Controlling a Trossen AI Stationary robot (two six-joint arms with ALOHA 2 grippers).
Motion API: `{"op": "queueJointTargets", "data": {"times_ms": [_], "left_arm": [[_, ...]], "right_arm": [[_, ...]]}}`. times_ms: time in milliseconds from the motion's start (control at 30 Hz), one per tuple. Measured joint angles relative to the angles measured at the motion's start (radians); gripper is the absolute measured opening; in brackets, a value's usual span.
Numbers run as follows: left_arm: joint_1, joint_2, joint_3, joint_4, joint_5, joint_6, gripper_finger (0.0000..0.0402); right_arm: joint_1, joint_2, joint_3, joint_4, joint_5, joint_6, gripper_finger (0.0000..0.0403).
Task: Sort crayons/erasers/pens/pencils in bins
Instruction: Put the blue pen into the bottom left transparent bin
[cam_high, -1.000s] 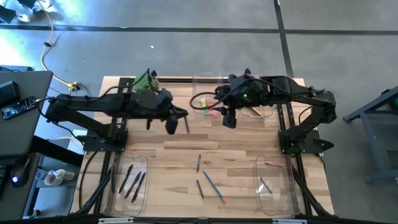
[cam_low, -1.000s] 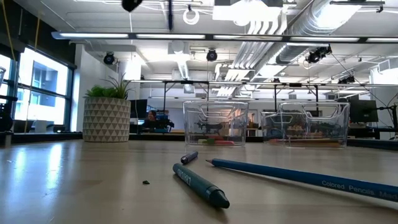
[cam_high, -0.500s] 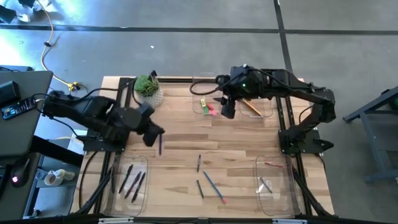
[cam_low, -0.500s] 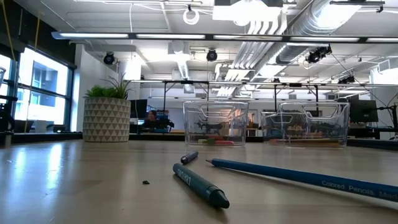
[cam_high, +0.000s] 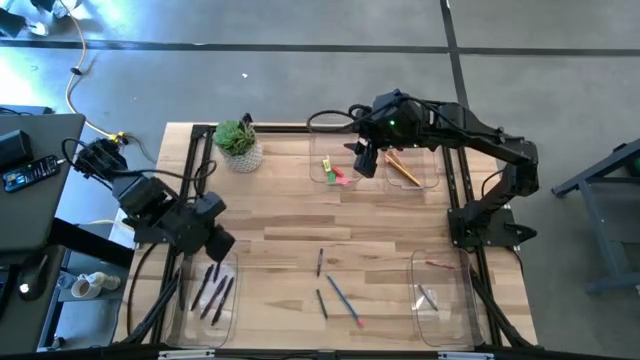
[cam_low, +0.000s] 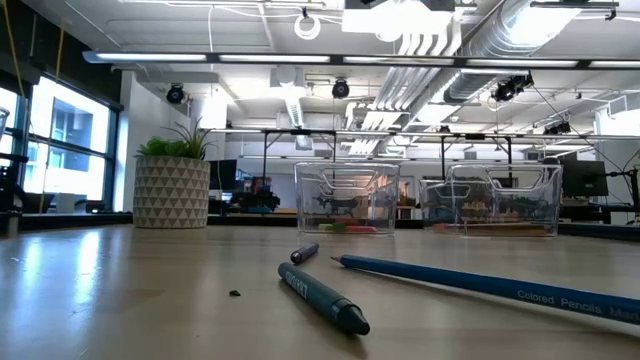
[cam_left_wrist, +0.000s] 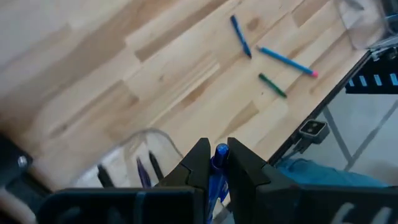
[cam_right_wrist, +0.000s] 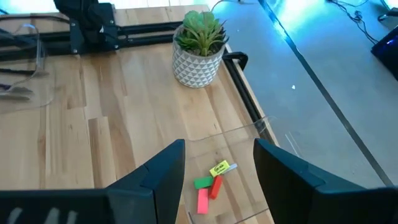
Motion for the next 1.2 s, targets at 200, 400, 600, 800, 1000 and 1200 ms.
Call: {"op": "queueJointTargets", "data": {"times_ms": [200, 400, 600, 800, 1000, 1200], "left_arm": [[-0.11, 0.001, -0.088, 0.004, 0.0, -0.201, 0.0017], [-0.223, 0.013, -0.179, 0.035, 0.007, -0.415, 0.0017], [-0.298, 0.058, -0.22, 0.069, 0.028, -0.544, 0.0017], [-0.323, 0.137, -0.238, 0.074, 0.087, -0.598, 0.0017], [-0.322, 0.223, -0.238, 0.09, 0.125, -0.613, 0.0017], [-0.322, 0.3, -0.238, 0.094, 0.157, -0.616, 0.0017]], "right_arm": [[0.001, 0.0, 0.0, 0.025, 0.0, -0.027, 0.0184], [-0.006, 0.0, 0.0, 0.033, 0.0, -0.06, 0.0184], [-0.023, 0.0, 0.0, 0.045, 0.0, -0.071, 0.0184], [-0.051, 0.0, 0.0, 0.045, 0.0, -0.072, 0.0184], [-0.064, 0.0, 0.0, 0.045, 0.0, -0.072, 0.0184], [-0.065, 0.0, 0.0, 0.045, 0.0, -0.086, 0.0184]]}}
